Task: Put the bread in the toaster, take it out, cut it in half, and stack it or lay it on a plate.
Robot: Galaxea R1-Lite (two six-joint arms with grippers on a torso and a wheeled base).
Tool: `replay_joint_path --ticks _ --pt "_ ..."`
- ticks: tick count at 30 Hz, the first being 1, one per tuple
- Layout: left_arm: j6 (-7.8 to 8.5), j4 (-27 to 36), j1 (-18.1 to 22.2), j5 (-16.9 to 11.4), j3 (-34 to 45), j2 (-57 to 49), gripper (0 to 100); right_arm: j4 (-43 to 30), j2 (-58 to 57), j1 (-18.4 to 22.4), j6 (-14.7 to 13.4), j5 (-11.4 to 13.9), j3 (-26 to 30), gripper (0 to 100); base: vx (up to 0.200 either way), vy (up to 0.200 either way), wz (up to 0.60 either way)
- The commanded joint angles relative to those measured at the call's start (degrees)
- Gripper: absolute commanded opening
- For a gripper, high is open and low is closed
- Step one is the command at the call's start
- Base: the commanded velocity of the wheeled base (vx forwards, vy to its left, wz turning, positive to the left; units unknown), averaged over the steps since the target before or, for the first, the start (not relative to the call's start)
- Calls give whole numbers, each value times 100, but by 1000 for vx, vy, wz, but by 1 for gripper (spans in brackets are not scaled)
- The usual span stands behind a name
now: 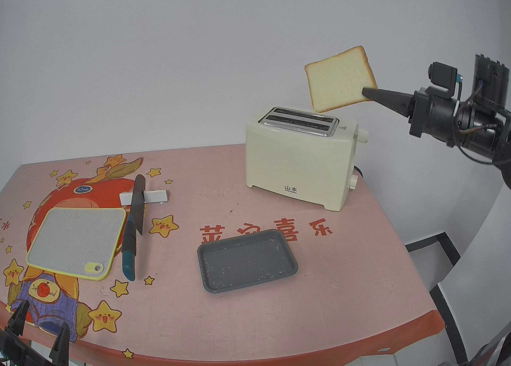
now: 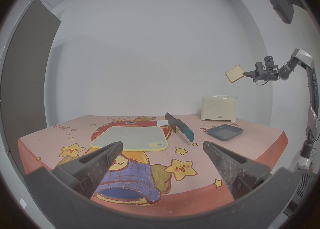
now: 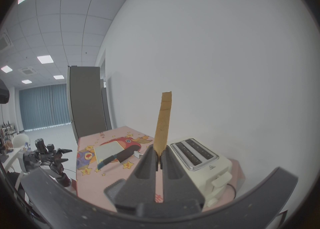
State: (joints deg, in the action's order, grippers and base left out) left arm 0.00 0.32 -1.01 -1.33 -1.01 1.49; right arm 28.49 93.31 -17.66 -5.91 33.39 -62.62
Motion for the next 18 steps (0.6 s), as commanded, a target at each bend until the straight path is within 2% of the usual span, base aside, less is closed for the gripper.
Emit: replay_joint_path --ticks 1,2,6,7,8,10,12,16,17,18 --pt "0 3 5 1 92 1 100 -1047 381 237 609 80 -1182 0 0 0 0" --pt "0 3 5 1 92 1 100 -1188 416 237 688 80 -1279 0 0 0 0" --pt "0 -5 -4 1 92 1 100 -1680 715 246 1330 80 -1701 0 0 0 0" --pt "0 -5 -4 1 92 1 100 -1680 715 246 1330 80 -1701 0 0 0 0" --pt "0 3 -4 1 92 1 100 -1847 900 246 1690 80 -1885 0 0 0 0" --pt "0 3 5 1 92 1 100 -1979 1014 246 1874 80 -1982 0 0 0 0" --pt "0 3 5 1 92 1 100 -2199 1172 255 2191 80 -2140 0 0 0 0" --pt "0 -5 -4 1 92 1 100 -2497 1533 457 2991 71 -2456 0 0 0 0" --pt "0 3 5 1 92 1 100 -2506 1541 466 3017 71 -2465 0 0 0 0" --pt "0 3 -4 1 92 1 100 -2576 1638 510 3298 71 -2536 0 0 0 0"
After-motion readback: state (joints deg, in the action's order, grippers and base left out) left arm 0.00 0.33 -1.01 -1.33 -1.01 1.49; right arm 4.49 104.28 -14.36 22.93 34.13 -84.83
